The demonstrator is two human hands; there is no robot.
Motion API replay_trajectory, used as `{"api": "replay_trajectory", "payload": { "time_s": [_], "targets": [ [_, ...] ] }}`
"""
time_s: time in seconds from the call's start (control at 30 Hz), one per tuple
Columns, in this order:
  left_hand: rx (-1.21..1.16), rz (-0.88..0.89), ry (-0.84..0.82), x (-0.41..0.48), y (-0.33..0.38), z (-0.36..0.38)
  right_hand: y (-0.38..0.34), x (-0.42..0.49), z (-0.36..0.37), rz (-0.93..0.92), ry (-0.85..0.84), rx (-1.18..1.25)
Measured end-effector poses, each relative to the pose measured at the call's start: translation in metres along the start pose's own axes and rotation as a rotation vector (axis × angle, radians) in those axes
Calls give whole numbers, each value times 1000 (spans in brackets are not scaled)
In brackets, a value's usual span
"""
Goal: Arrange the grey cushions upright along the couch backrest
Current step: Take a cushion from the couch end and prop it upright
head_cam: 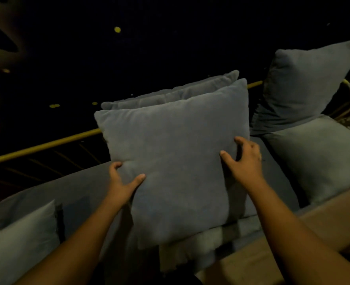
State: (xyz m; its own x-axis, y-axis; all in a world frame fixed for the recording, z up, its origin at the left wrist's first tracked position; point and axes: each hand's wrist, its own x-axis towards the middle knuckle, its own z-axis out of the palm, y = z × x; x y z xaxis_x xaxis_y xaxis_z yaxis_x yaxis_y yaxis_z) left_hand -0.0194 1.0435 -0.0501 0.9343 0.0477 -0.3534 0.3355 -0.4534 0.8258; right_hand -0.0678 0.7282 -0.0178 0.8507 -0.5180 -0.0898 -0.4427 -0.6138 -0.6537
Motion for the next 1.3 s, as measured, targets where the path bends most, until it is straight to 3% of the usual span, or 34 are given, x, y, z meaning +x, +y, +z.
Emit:
{"api": "replay_trajectory", "payload": {
  "time_s": [0.13,0.23,0.5,0.73,0.9,1.17,1.3],
  "targets": [
    [-105,-128,-49,10,-14,-1,22,24,-8,263,-54,317],
    [-156,-71,-158,6,-17,1,27,18,0,350,-132,511],
    [-318,49,28,-13,-4,-28,-11,-35,8,187,-61,523],
    [-256,152,216,-39,-11,-137,-81,-91,40,39,-90,621],
    [-179,127,173,-50,-46,-245,-152,-123,102,-75,-250,622],
    [-186,32,424,-38,-110,-399,-284,-159,227,-288,-451,512],
    [-56,-21,563,-13,-142,-465,-338,-171,293,-330,-487,533]
  ]
}}
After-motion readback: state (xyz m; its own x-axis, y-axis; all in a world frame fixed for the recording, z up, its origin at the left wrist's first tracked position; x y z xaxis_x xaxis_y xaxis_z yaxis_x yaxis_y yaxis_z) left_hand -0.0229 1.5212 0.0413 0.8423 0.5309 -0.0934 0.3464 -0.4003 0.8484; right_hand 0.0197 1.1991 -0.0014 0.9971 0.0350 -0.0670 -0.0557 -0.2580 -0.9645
